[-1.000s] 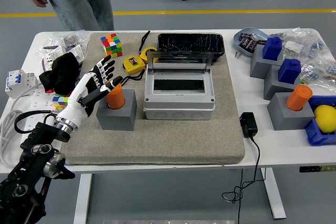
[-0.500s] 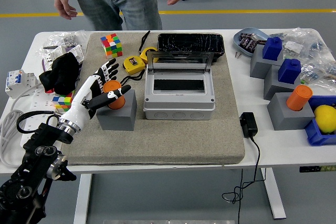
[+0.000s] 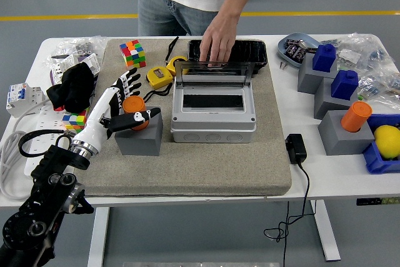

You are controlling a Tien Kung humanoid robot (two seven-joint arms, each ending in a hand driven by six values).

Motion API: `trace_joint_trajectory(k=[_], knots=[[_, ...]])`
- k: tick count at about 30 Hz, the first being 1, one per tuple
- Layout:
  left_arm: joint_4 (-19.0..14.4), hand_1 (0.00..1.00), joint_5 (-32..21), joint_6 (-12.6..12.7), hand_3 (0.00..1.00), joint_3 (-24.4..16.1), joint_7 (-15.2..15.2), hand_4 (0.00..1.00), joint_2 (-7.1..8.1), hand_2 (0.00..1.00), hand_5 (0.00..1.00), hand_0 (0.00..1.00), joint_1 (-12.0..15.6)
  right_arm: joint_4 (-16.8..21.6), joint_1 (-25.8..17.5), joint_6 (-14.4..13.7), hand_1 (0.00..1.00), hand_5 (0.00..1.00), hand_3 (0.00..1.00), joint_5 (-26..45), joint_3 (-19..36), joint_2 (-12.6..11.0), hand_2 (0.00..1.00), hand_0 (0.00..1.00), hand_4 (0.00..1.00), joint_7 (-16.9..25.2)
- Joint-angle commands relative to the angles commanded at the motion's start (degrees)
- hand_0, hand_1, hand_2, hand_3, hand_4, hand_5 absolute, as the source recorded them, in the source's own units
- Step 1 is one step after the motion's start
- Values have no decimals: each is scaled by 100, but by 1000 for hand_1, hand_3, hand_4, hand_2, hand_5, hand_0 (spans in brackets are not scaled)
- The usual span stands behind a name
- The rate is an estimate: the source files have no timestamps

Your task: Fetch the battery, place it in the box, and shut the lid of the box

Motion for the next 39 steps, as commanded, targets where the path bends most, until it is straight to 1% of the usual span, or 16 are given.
trace_joint_trajectory(k=[3, 4, 9, 10, 15, 16, 21, 22, 27, 28, 33, 34, 39], knots=[[6, 897, -24, 47, 978, 59, -7, 998, 0, 879, 52, 845, -4, 0, 2, 2, 859, 998, 804, 7, -5, 3, 806, 900, 998, 5], [10, 870, -35, 67, 927, 72, -11, 998, 0, 822, 41, 811, -7, 0, 5, 2, 858, 998, 805, 11, -9, 2, 806, 900, 998, 7], [26, 870, -53, 144, 927, 90, -29, 998, 0, 822, 41, 811, -30, 0, 15, 2, 858, 998, 805, 26, -17, 2, 806, 900, 998, 12], [27, 823, -67, 155, 719, 107, -31, 998, 0, 716, 36, 808, -46, 0, 16, 2, 859, 998, 805, 8, 4, 1, 806, 901, 998, 6], [35, 823, -90, 182, 719, 175, -32, 998, 0, 716, 36, 808, -76, 0, 13, 2, 859, 998, 805, -9, 21, 0, 806, 901, 998, 1], [42, 757, -98, 187, 585, 195, -33, 998, 0, 594, 30, 771, -76, 0, 14, 1, 858, 998, 805, -8, 21, 1, 806, 899, 998, 2], [69, 757, -165, 233, 585, 280, -42, 998, 0, 594, 30, 771, -70, 0, 23, 1, 858, 998, 805, 14, 3, 4, 806, 899, 998, 15], [77, 722, -191, 242, 540, 306, -45, 998, 0, 550, 29, 747, -76, 0, 24, 1, 859, 998, 805, 3, 14, 6, 805, 899, 998, 11], [120, 722, -279, 300, 540, 392, -65, 998, 0, 550, 29, 747, -89, 0, 24, 2, 859, 998, 805, -10, 32, 3, 805, 899, 998, 6], [122, 703, -286, 309, 484, 399, -66, 998, 0, 515, 32, 733, -90, 0, 25, 2, 859, 998, 803, -10, 31, 2, 806, 900, 998, 6], [149, 703, -344, 391, 484, 436, -78, 998, 0, 515, 32, 733, -104, 0, 22, 0, 859, 998, 803, -1, 6, -2, 806, 900, 998, 6], [155, 654, -356, 410, 418, 443, -79, 998, 0, 444, 32, 688, -104, 0, 20, 0, 859, 998, 802, 1, 2, -2, 806, 899, 998, 7], [176, 654, -390, 483, 418, 474, -79, 998, 0, 444, 32, 688, -98, 0, 20, 0, 859, 998, 802, -3, -4, -3, 806, 899, 998, 1]])
